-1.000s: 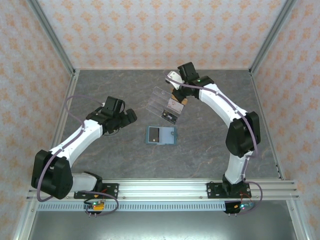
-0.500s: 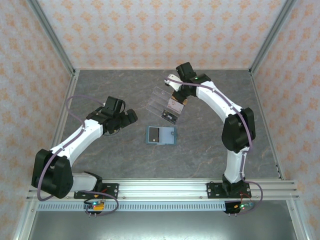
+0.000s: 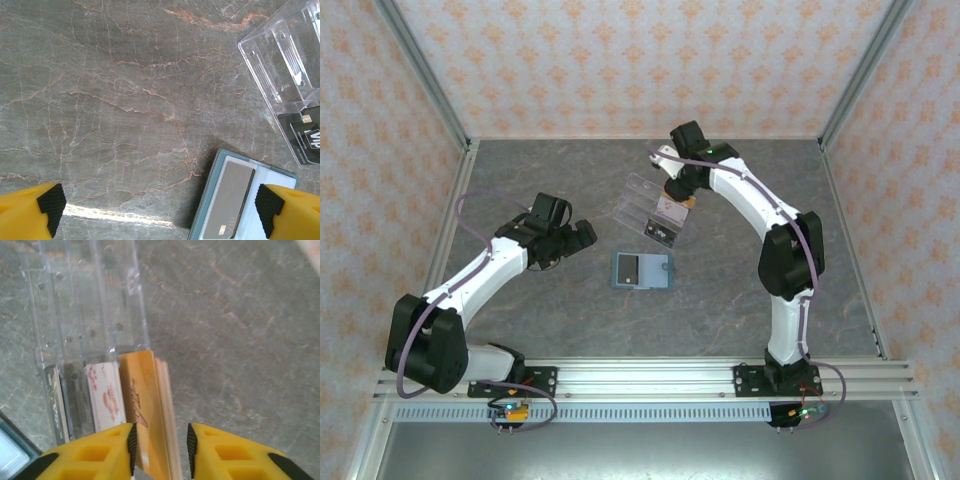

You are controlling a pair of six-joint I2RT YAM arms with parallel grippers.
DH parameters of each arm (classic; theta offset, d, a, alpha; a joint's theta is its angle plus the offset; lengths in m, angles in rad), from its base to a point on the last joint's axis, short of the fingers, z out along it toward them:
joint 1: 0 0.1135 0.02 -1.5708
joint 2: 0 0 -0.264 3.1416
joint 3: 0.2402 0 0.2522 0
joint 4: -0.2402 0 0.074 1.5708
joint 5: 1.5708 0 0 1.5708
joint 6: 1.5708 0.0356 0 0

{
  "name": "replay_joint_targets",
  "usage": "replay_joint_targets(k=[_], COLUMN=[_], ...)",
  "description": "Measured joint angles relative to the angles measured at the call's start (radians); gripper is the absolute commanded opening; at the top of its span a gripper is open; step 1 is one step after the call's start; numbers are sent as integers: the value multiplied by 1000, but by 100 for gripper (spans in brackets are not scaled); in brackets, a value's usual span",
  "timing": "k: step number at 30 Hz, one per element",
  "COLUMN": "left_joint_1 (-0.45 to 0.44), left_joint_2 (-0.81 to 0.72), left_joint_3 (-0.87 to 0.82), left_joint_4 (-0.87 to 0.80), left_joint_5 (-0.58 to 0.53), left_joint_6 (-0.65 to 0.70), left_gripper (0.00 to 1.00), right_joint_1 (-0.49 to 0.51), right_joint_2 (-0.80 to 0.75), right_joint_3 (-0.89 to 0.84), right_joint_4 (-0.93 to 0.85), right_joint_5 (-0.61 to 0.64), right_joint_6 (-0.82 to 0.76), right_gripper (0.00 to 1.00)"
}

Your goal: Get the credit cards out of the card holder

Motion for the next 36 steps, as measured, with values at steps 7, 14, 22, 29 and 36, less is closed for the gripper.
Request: replay_joint_targets(k=[7,14,22,29,36], left_joint_1=[0,0,-1,-32,-125], left_joint_2=[0,0,8,24,124], left_joint_3=[6,6,0,-31,-15], left_joint_4=[0,0,25,99,143], left_joint_5=[4,23,62,116,134], left_joint_6=[0,-1,-8,-7,0], left_gripper=[100,100,97,91,78], right_joint_1=[0,0,32,130,186], right_joint_2=[-55,-199,-286,-286,-224], right_joint_3=[-14,-118,-377,-569,-600], right_joint_4=[4,19,145,307,435], right_joint_5=[0,-54,-201,-286,-338], right_joint_6=[148,455,831,1081,1233], right_gripper=[50,54,56,54,48])
